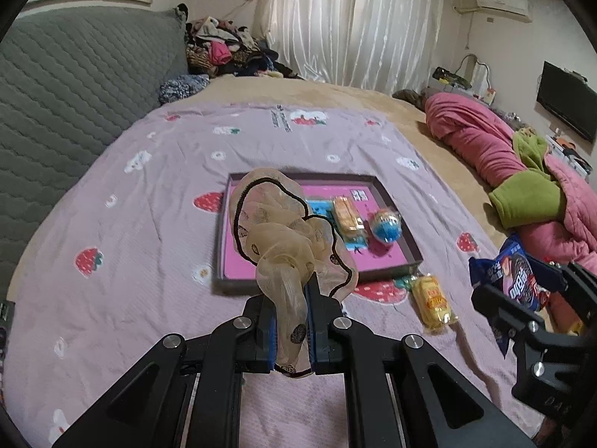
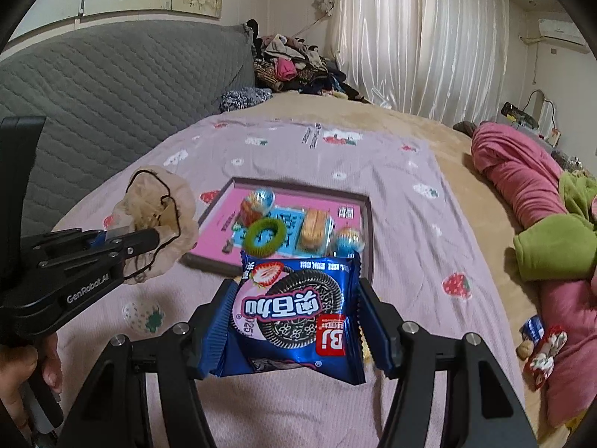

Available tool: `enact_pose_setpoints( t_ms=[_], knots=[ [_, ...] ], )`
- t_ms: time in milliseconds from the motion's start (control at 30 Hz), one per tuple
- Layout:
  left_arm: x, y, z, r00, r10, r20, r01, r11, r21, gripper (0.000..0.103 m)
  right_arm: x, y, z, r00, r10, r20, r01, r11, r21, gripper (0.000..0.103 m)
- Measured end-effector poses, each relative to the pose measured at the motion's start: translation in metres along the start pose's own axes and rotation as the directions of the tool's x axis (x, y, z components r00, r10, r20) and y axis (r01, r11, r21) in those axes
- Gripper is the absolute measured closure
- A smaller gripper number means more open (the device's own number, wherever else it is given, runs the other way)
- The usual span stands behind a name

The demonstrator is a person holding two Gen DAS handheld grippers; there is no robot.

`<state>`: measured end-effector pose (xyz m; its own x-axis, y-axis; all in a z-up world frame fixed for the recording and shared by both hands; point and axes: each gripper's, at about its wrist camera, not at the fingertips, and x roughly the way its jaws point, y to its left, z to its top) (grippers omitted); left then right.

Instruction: Organize objects

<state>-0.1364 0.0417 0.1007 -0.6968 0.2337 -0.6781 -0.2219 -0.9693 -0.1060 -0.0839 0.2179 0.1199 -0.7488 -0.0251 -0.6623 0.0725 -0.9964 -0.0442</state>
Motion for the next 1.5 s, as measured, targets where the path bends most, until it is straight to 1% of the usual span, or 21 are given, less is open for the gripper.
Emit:
enact_pose_setpoints(
  t_ms=[300, 567, 833, 1100, 1233, 1500],
  knots=[
    [-0.005, 0.01, 0.022, 0.999, 0.017, 0.028, -0.017, 1.0, 0.012, 0.092, -0.001, 0.003, 0.034, 0.999, -0.007, 0.039, 0.008, 1.0, -0.018, 0.04],
    [0.0, 0.012, 0.041, 0.999, 0.027, 0.041, -0.029, 0.999, 0.033, 0.091, 0.008, 0.008, 0.056, 0.998, 0.012, 0.062, -0.011, 1.0, -0.018, 0.04],
    [0.015, 0.021, 0.05, 0.998, 0.04, 0.043, -0.042, 0.999, 0.032, 0.091, 0.028, 0.012, 0.066, 0.997, 0.029, 0.065, -0.027, 0.999, -0.024, 0.04],
    [0.04, 0.025, 0.056, 0.998, 0.048, 0.027, -0.049, 0.998, 0.032, 0.091, 0.05, 0.016, 0.073, 0.998, 0.037, 0.06, -0.035, 0.999, -0.035, 0.04],
    [0.056, 0.026, 0.055, 0.999, 0.035, 0.01, -0.035, 0.999, 0.034, 0.091, 0.061, 0.018, 0.075, 0.998, 0.043, 0.056, -0.041, 0.999, -0.034, 0.04],
    [0.088, 0.03, 0.048, 0.999, 0.031, -0.018, -0.031, 0.999, 0.039, 0.091, 0.088, 0.016, 0.069, 0.998, 0.048, 0.038, -0.047, 0.998, -0.029, 0.04]
  ],
)
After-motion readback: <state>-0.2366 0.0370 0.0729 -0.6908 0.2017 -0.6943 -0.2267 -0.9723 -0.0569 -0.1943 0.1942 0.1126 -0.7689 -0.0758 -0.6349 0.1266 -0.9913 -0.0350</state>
